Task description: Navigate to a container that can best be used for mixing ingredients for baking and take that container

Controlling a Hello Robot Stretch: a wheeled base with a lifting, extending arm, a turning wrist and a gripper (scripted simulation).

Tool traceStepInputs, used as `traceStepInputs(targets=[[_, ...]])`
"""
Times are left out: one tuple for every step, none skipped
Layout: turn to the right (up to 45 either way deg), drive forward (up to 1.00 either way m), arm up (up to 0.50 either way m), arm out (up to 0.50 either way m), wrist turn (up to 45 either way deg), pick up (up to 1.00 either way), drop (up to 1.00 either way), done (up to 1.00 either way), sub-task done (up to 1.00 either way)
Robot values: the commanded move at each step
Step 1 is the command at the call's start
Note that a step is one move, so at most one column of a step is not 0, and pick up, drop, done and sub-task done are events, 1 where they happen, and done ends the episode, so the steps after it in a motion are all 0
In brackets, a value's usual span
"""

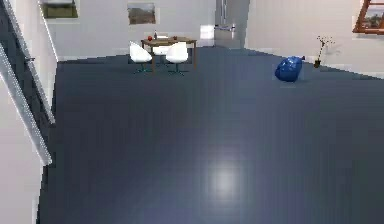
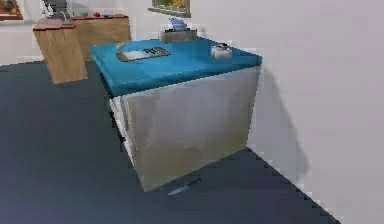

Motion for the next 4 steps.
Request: traceStepInputs(targets=[[42.0,0.00,0.00,0.00,0.0,0.00,0.00,0.00,0.00],[0.0,1.00,0.00,0.00,0.0,0.00,0.00,0.00,0.00],[18.0,0.00,0.00,0.00,0.0,0.00,0.00,0.00,0.00],[0.0,1.00,0.00,0.00,0.0,0.00,0.00,0.00,0.00]])
